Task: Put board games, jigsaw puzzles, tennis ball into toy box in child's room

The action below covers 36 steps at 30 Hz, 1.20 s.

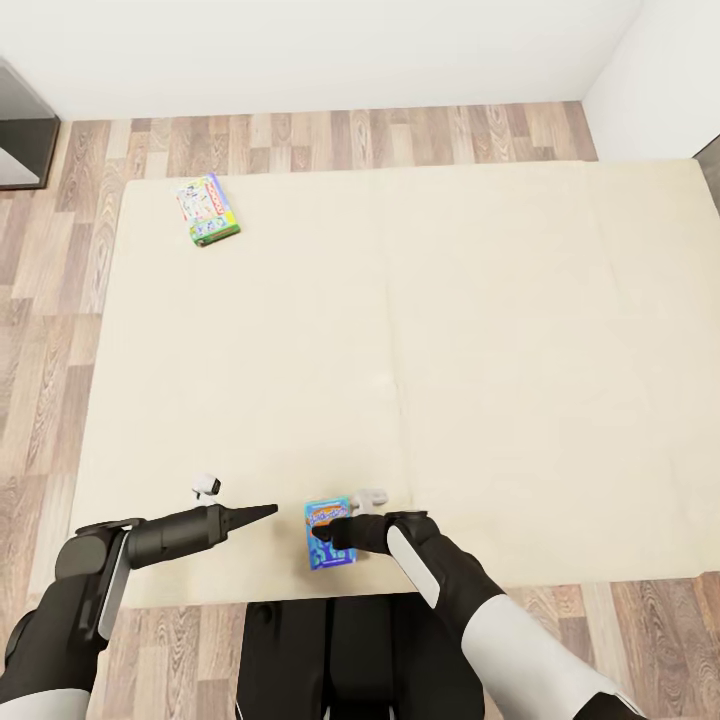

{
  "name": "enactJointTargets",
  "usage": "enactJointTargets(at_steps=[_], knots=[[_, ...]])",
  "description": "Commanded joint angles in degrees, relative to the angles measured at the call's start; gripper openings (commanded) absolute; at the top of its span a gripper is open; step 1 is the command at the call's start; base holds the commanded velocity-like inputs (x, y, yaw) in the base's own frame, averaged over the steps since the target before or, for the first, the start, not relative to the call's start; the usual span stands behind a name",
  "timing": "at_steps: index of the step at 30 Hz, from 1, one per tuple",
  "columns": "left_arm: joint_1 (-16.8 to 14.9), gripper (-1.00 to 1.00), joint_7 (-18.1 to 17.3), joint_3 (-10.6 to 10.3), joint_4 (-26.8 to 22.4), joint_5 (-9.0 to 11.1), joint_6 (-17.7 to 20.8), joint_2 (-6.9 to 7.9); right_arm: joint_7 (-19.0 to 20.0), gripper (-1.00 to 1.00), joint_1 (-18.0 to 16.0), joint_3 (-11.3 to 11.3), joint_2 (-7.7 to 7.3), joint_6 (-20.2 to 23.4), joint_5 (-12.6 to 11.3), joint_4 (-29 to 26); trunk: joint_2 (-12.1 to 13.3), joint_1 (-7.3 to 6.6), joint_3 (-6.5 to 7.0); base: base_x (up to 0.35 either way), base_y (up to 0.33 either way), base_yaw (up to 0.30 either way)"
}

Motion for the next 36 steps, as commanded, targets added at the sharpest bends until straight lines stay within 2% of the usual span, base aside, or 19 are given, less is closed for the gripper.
enactJointTargets(at_steps=[1, 36], knots=[[0.0, 1.00, -0.2, 0.0, 0.0, 0.0, 0.6, 0.01, 0.1, 1.00, 0.0, 0.0, 0.00, 0.3, 0.0, 0.0, -0.1, 0.03, -0.05, 0.000, 0.088, 0.000], [0.0, 1.00, -0.2, 0.0, 0.0, 0.1, 0.6, 0.02, 0.0, 1.00, 0.0, 0.0, 0.00, 3.1, 0.1, 0.0, -0.1, 0.03, -0.05, 0.000, 0.014, 0.000]])
